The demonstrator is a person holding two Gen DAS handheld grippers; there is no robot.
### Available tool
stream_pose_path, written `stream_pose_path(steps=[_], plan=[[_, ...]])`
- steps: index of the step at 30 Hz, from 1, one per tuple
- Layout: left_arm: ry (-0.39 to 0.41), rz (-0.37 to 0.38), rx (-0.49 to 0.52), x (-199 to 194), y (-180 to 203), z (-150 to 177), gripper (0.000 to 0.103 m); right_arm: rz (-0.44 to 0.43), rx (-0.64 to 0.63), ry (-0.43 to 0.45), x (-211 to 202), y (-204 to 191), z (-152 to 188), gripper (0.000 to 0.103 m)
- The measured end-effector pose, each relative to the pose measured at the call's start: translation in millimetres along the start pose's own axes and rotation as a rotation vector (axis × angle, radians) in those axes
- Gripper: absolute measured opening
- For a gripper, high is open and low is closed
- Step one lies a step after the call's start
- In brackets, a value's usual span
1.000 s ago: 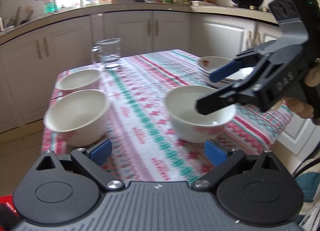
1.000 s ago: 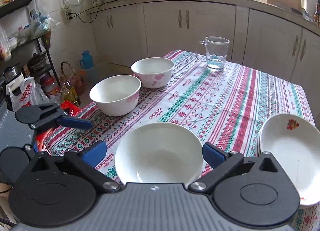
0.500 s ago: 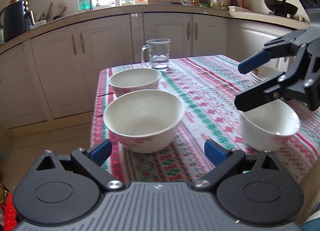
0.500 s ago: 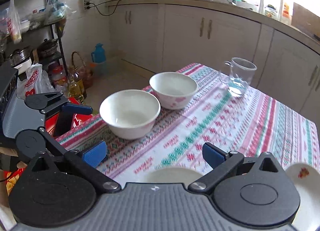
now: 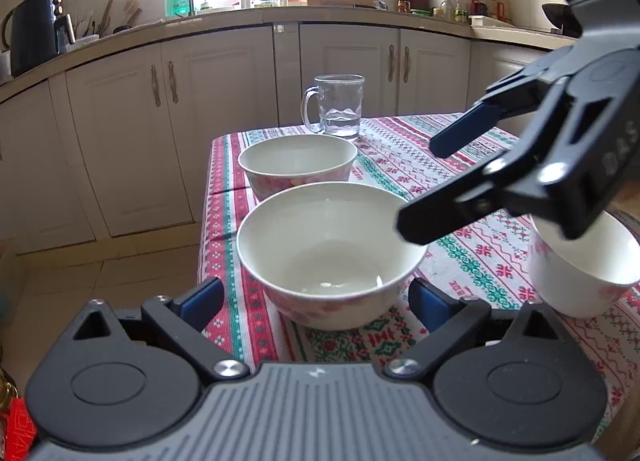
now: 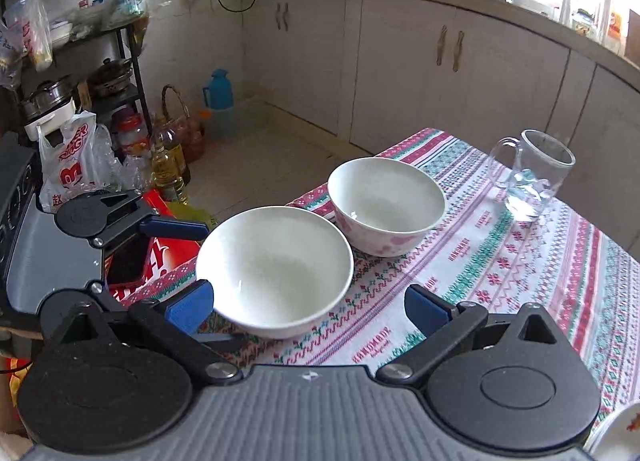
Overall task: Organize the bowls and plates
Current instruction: 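Lift the pink-flower bowl with the right gripper toward the bowl beside the plates, then lower the held bowl into the other bowl with the right gripper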
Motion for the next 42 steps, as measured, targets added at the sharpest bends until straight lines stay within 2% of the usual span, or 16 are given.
stream_pose_path(steps=[3,7,14,19,31,42], plan=[[0.008,0.01,0.019,2.3,1.6,-1.0,0.098,-0.005,0.006,-0.018,12.3,1.2,-2.9,0.099],[0.017,0.021,0.043,4.8,5.2,-2.8,0.096,-0.032,0.019,-0.047,25.4,2.9,-4.0,0.087],[0.023,0.051,0.041,7.9,5.4,-5.3,0.096,-0.058,0.04,-0.081,42.7,8.2,-4.7,0.072],[0.026,0.057,0.038,8.6,5.5,-5.1,0.096,-0.076,0.054,-0.084,47.3,10.1,-5.0,0.066],[0.027,0.059,0.05,6.5,9.4,-9.6,0.096,-0.075,0.054,-0.082,45.3,11.3,-3.5,0.066],[0.047,0.075,0.074,-11.1,24.7,-19.3,0.096,-0.066,0.053,-0.031,12.7,11.4,-3.6,0.066]])
Point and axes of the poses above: each gripper's, at about its wrist camera, not at the fingertips, and x roughly the way its jaws point, y to its right, z to its underside, the point moved 7 cm from there along x, roughly the way its jaws point, and after that the axes turned 2 degrees about y, right-handed, at the moved point
